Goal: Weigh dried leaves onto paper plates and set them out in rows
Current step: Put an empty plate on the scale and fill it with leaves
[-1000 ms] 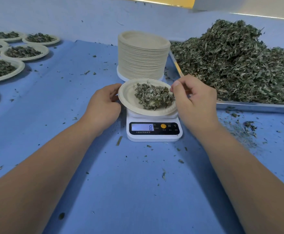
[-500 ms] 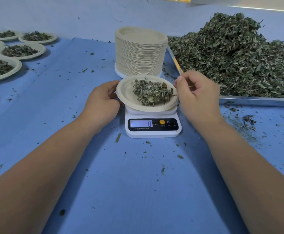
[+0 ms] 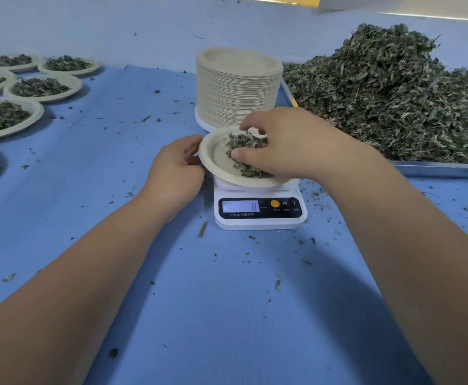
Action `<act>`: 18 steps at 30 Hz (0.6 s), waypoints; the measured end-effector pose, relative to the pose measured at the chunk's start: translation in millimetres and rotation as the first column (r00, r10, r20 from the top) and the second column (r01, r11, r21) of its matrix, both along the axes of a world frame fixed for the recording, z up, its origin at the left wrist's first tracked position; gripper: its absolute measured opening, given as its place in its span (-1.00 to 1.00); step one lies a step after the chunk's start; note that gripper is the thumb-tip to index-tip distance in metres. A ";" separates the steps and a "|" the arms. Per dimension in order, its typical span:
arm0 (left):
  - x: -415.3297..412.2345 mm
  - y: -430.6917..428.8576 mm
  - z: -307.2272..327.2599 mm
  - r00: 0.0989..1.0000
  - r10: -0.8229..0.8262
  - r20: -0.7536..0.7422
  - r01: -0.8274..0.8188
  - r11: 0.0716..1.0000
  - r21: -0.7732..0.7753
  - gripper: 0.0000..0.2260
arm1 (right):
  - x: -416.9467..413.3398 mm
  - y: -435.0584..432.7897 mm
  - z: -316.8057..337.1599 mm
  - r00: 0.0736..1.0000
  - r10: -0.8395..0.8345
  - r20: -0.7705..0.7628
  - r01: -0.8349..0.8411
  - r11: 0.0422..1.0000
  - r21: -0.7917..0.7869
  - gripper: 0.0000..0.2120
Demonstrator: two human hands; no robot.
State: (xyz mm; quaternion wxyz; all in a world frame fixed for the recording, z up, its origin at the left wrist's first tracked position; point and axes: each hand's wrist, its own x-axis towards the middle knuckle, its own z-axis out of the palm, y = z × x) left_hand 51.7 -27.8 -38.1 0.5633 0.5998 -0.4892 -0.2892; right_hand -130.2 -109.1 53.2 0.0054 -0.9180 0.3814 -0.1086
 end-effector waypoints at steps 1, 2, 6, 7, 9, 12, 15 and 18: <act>0.0 -0.3 0.5 1.000 0.006 0.001 -0.006 1.000 0.000 -0.30 | 7.7 -2.0 0.2 0.999 -0.014 -0.038 0.014 1.000 0.015 -0.47; -0.1 -0.4 1.1 1.000 0.010 0.004 -0.010 1.000 0.000 -0.27 | 14.3 -3.8 -0.4 0.998 -0.024 -0.052 0.025 0.999 0.025 -0.51; -0.6 -0.1 1.5 1.000 -0.009 0.002 0.009 1.000 -0.007 -0.24 | 27.5 -12.6 -2.6 0.999 -0.041 0.001 0.041 0.998 -0.048 -0.82; -0.2 -0.2 1.2 1.000 -0.012 -0.003 0.012 1.000 -0.008 -0.25 | 27.8 -13.7 -2.0 0.998 -0.042 0.046 0.044 0.998 -0.036 -0.87; 0.6 -1.0 0.3 1.000 -0.012 -0.006 0.012 1.000 -0.007 -0.27 | 26.8 -15.3 0.3 0.990 -0.049 0.131 0.052 0.998 -0.018 -0.89; 1.2 -2.8 -1.9 1.000 -0.009 -0.011 0.009 1.000 -0.002 -0.31 | 21.9 -16.5 5.6 0.963 -0.049 0.266 0.055 0.998 -0.014 -0.84; 2.5 -4.1 -3.9 1.000 -0.004 -0.011 0.005 1.000 0.009 -0.39 | 16.4 -16.5 10.4 0.909 -0.052 0.413 0.049 0.999 0.018 -0.82; 2.9 -3.7 -4.0 1.000 0.005 -0.001 -0.005 1.000 0.027 -0.37 | 12.5 -16.7 7.9 0.870 -0.049 0.491 0.035 0.999 0.038 -0.83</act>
